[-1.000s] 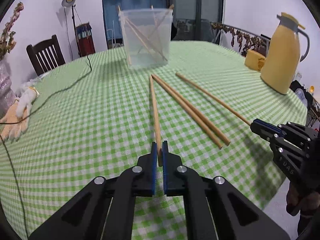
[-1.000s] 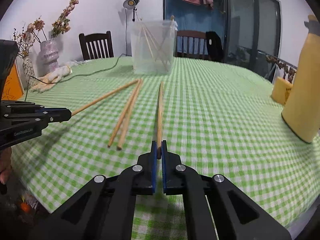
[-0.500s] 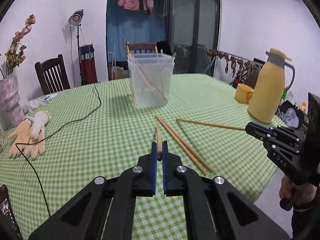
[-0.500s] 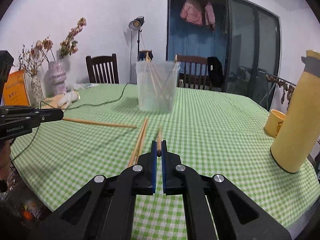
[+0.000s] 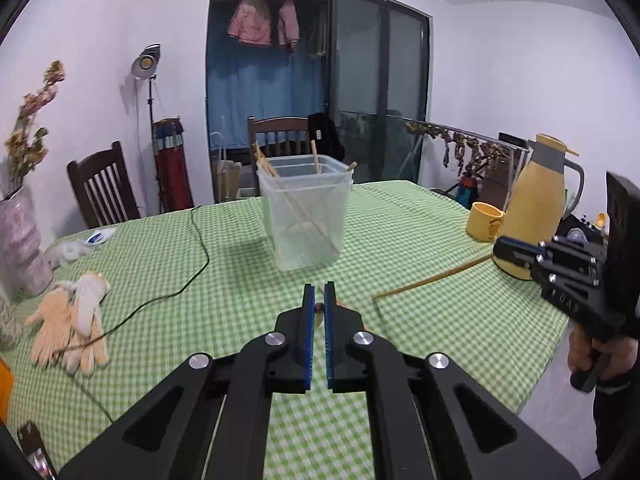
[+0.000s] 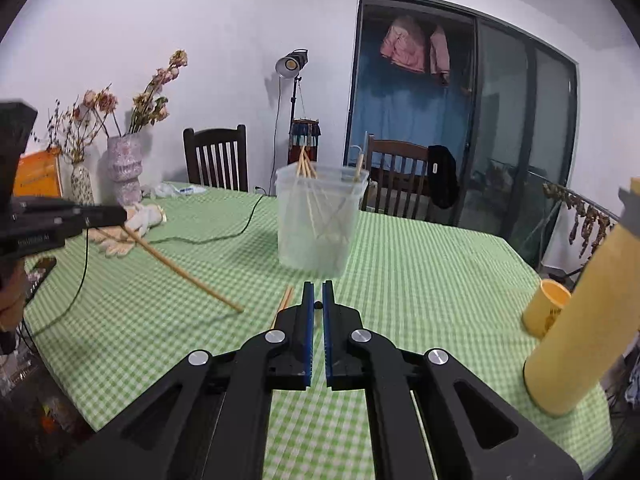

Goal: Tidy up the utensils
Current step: 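Lift both chopsticks off the table toward the clear box, then lower both held chopsticks into the clear box and open both grippers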

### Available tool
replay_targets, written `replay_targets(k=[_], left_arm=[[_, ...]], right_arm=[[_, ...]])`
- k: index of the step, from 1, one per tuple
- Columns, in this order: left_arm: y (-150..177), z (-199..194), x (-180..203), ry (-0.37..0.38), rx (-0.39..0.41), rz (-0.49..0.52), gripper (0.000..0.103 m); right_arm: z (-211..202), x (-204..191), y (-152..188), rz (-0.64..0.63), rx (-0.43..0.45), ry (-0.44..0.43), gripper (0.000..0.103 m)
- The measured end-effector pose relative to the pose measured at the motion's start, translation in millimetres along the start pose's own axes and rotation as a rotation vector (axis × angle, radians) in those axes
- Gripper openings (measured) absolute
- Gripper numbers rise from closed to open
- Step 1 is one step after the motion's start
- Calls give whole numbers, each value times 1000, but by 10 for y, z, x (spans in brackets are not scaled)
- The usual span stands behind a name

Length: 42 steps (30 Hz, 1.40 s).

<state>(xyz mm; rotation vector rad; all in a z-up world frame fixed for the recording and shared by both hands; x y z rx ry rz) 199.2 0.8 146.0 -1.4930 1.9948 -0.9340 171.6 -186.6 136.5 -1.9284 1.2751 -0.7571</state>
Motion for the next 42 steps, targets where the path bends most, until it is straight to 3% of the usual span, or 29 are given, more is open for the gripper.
replay_targets(k=[9, 11, 16, 22, 27, 30, 34, 39, 42], left_arm=[[-775, 353, -197, 63, -51, 40, 2], [-950, 471, -222, 140, -75, 62, 2], [-1243, 724, -467, 158, -135, 11, 2], [-1427, 806, -513, 152, -155, 33, 2], [-1816, 506, -524, 184, -76, 52, 2], [-2270, 179, -559, 185, 22, 76, 1], [-2829, -52, -591, 183, 96, 104, 2], [-3273, 63, -662, 152, 109, 104, 2], [-3455, 351, -764, 155, 86, 79, 2]], right_arm=[[369, 227, -766, -26, -111, -100, 4], [466, 261, -888, -25, -137, -121, 4], [697, 316, -1127, -39, -217, -172, 4], [857, 341, -1300, -51, -276, -212, 4], [697, 387, -1658, -37, -225, -279, 4], [394, 398, -2048, -51, -136, -311, 4], [122, 432, -2628, -91, -26, -261, 4], [225, 508, -3042, -95, 23, -212, 4], [489, 522, -3133, -85, 12, -211, 4]])
Point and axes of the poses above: each gripper's, at about its wrist camera, not at the fingertips, and z roughly the way its jaws point, x to its right, y to its underside, the point moved 5 cm from there along z, roughly the way its jaws point, and after that the axes turned 12 degrees about -x, right-handed, at the moved point
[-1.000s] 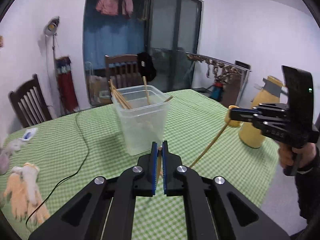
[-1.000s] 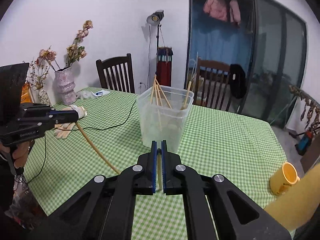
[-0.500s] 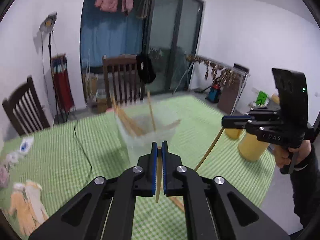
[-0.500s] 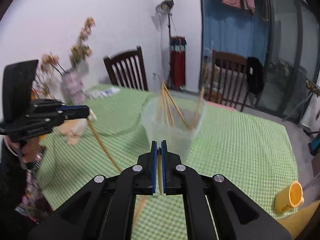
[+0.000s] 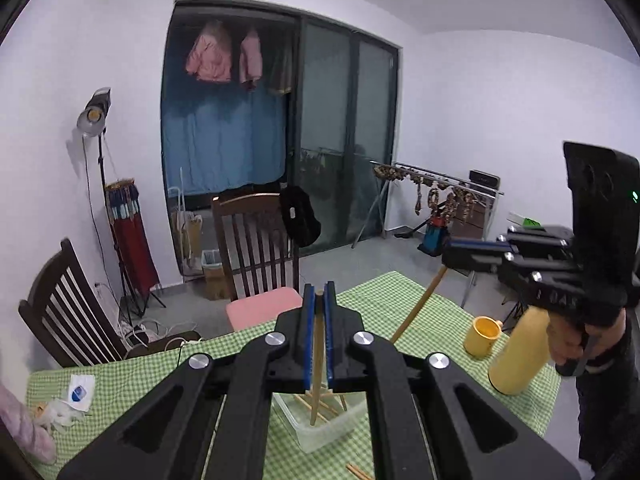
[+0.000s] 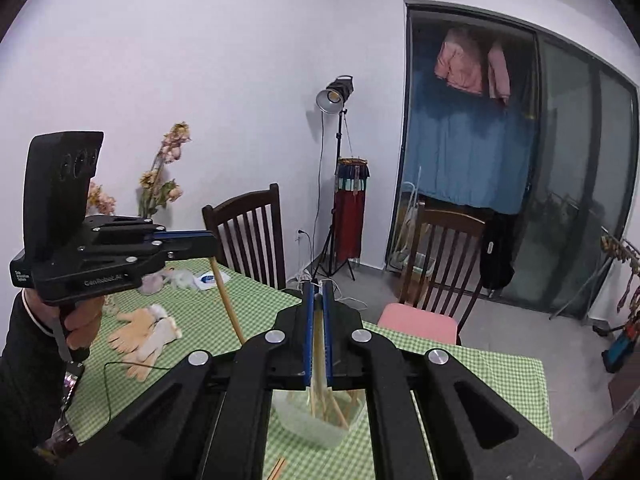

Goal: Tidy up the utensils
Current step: 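Lower both held chopsticks into the clear box and open both grippers, then move both grippers back toward the last two chopsticks on the table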

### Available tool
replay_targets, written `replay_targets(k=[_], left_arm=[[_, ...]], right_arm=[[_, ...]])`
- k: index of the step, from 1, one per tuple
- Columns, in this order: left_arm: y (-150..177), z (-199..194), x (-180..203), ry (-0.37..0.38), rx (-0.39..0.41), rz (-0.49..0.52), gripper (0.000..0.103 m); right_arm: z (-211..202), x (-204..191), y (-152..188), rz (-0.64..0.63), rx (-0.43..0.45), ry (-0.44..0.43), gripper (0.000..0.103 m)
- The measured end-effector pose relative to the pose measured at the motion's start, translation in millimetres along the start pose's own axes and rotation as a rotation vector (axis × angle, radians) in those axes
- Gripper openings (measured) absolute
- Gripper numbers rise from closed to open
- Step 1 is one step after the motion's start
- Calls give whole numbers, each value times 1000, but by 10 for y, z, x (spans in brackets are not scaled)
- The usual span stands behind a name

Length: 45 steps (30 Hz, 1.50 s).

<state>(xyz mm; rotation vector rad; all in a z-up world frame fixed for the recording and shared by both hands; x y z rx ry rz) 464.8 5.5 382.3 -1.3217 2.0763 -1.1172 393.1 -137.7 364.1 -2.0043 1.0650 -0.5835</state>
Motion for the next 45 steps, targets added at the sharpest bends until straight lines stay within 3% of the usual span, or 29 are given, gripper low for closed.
replay_targets(k=[3, 11, 15, 21, 26, 28, 30, 34, 40, 45], left_arm=[[-1, 409, -92, 34, -38, 2, 2], [209, 1339, -401, 30, -186, -23, 2], [406, 1771, -534, -26, -245, -35, 2], [660, 2103, -605, -29, -306, -36, 4], [678, 2079, -607, -15, -326, -33, 4], [655, 2018, -625, -22, -317, -48, 12], [633, 1933, -625, -26, -307, -63, 21], [619, 1729, -625, -63, -295, -66, 27], [677, 1370, -544, -87, -292, -70, 29], [714, 940, -448, -99, -249, -75, 36]], right_arm=[[338, 68, 21, 8, -31, -3, 4], [1367, 355, 247, 95, -187, -85, 4], [1741, 366, 347, 105, -251, -105, 4], [2104, 440, 500, 149, -320, -117, 5], [2125, 492, 520, 173, -330, -107, 5], [2088, 503, 506, 174, -331, -101, 5], [2024, 524, 479, 183, -319, -86, 10], [1786, 621, 423, 212, -281, -48, 30], [1389, 665, 445, 208, -268, 23, 31], [1015, 630, 587, 191, -264, 77, 40]])
Point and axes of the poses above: each gripper's, at about its wrist camera, not at the fingertips, and z roughly the way its jaws point, x to its right, y to its underside, the point moved 5 cm from there along z, roughly the way its jaws point, and after that the axes turned 12 degrees about -x, right-handed, at the moved point
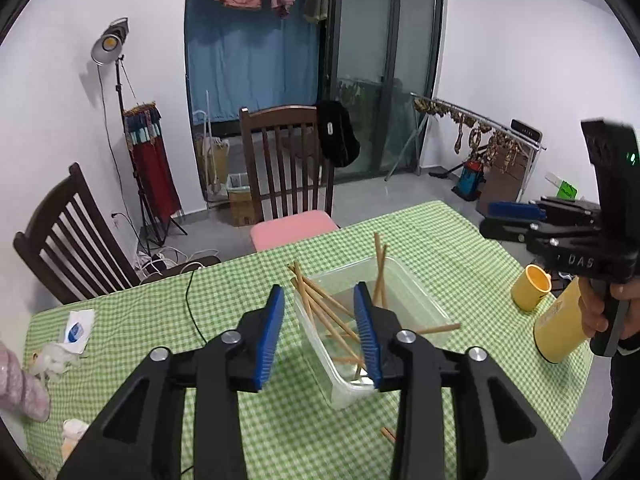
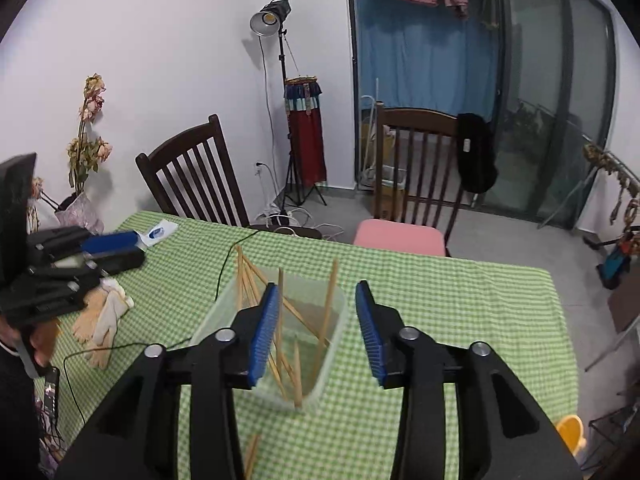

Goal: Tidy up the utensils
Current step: 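Move both grippers back toward the last two chopsticks on the table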

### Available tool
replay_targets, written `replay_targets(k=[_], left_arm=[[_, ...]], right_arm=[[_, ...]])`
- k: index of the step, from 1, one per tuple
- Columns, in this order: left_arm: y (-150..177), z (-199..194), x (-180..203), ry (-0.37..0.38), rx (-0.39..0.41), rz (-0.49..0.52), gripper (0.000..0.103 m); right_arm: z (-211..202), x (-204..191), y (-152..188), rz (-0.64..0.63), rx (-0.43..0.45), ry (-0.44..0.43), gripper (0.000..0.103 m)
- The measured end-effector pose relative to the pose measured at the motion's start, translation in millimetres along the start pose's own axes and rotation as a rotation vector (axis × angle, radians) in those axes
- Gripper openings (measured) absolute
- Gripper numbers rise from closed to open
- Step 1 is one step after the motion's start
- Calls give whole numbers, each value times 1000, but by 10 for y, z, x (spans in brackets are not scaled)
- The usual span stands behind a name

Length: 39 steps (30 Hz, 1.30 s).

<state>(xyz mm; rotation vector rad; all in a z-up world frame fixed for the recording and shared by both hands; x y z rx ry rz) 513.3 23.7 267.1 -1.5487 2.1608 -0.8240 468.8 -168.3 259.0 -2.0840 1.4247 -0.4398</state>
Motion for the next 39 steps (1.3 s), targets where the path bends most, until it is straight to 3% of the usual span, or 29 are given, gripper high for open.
replay_targets(k=[4, 8, 16, 20, 22, 31, 36, 39], left_arm=[[177, -350, 110, -12, 26, 1, 38], [352, -596, 194, -32, 48, 9, 48], [942, -831, 369, -37, 80, -20, 50], [1292, -796, 465, -106, 114, -50, 63], [1492, -744, 535, -129, 122, -64, 63], [2392, -725, 837, -75, 177, -152, 71], [2845, -730, 996, -98, 227, -177, 82], [3051, -646, 1109, -99, 240, -164, 83]], right_arm=[[-217, 18, 199, 9, 7, 26, 43], [-451, 12, 393, 6, 28, 54, 47], [-681, -109, 884, -5, 58, 91, 53], [-713, -324, 1217, -52, 73, 103, 56], [-709, -424, 1373, -74, 80, 110, 60], [-736, -750, 2089, -100, 150, 95, 69], [-692, -878, 2490, -91, 196, 81, 72], [-569, -910, 2713, -37, 216, 72, 73]])
Point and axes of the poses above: each gripper's, at about its wrist camera, not at the fingertips, and z roughly the way its jaws point, x to its right, y to its underside, the point moved 5 cm from there along z, roughly the way its jaws point, and after that the axes turned 12 degrees about -x, right-handed, at the moved point
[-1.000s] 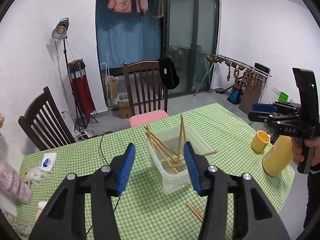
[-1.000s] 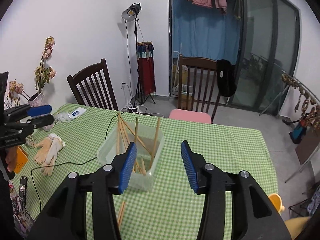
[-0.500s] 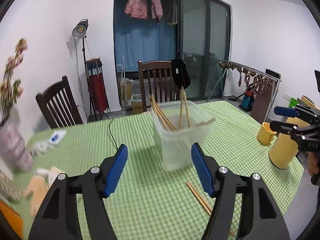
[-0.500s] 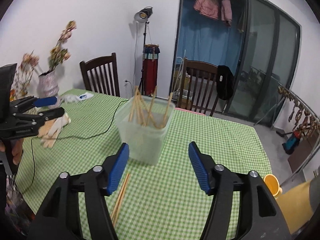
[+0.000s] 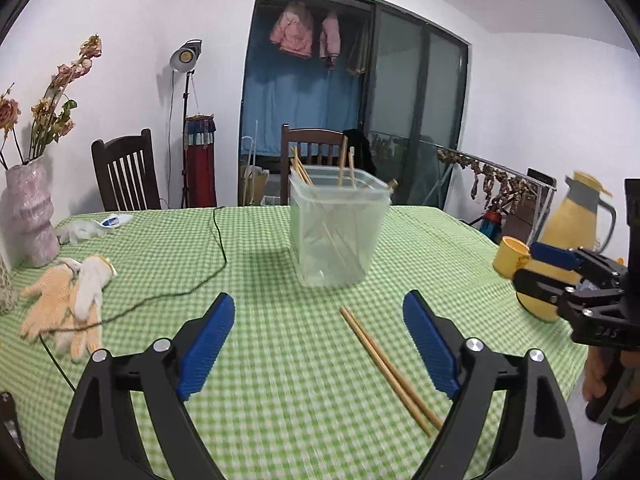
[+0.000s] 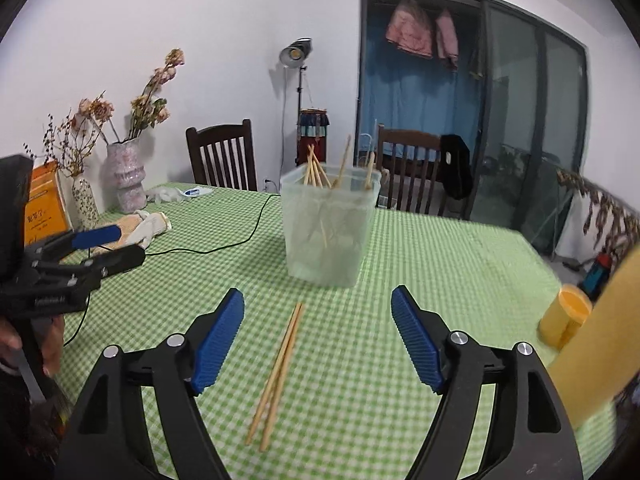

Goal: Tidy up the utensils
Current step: 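Move both grippers back toward the last two chopsticks on the table, then close the right gripper on one chopstick while the left gripper grasps the other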

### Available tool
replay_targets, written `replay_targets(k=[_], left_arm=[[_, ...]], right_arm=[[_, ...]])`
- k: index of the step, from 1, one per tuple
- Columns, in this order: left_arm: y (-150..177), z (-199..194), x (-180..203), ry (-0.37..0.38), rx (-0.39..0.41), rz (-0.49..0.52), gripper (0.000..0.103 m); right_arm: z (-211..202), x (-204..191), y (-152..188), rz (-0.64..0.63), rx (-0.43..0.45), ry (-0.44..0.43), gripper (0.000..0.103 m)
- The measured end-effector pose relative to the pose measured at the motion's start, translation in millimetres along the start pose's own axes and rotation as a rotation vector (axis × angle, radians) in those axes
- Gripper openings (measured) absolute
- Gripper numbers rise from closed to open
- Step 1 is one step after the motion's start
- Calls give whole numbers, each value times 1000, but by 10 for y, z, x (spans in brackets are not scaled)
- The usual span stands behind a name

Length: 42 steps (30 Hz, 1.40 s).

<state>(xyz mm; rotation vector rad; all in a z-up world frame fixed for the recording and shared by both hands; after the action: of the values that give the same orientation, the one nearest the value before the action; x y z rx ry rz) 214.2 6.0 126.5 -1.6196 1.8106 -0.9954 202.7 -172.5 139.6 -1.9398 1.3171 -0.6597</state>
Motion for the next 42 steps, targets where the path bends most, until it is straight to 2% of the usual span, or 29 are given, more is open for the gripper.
replay_targets(k=[4, 8, 15, 19, 24, 28, 31, 36, 37, 38, 42], left_arm=[[390, 97, 58, -66, -31, 4, 83], [730, 132, 64, -96, -52, 26, 83], [1292, 108, 57, -37, -81, -20, 83], [1391, 159, 1, -64, -104, -7, 83], [1346, 250, -131, -100, -123, -44, 83], [1294, 309, -270, -130, -137, -64, 83], [1261, 337, -354, -143, -142, -76, 83], [1221, 390, -394, -139, -162, -64, 83], [1205, 414, -378, -139, -168, -56, 83], [1191, 431, -354, -133, -174, -50, 83], [1121, 544, -88, -59, -199, -11, 83]], right_arm=[[131, -81, 367, 41, -24, 43, 74], [198, -182, 707, 29, -67, 102, 77], [224, -243, 1251, 97, -150, 48, 77], [310, -253, 1313, 50, -197, 82, 77], [426, -173, 1242, 109, -188, 72, 77], [692, -168, 1156, 113, -255, 49, 57], [808, -255, 1159, 81, -282, 37, 51], [906, -380, 1271, 65, -315, 15, 28], [895, -372, 1270, 73, -312, 14, 11], [883, -346, 1277, 88, -311, 13, 7], [820, -140, 1331, 149, -298, 39, 7]])
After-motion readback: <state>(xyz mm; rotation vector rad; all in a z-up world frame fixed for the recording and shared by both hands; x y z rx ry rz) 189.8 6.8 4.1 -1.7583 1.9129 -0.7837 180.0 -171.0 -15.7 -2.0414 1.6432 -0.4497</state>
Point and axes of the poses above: each gripper's, at about its wrist camera, not at the fingertips, and z roughly the way its jaws point, x to its right, y to its underside, the point moved 5 cm from there along z, roughly the way its jaws point, and after that the axes turned 12 degrees about -x, right-handed, at the moved point
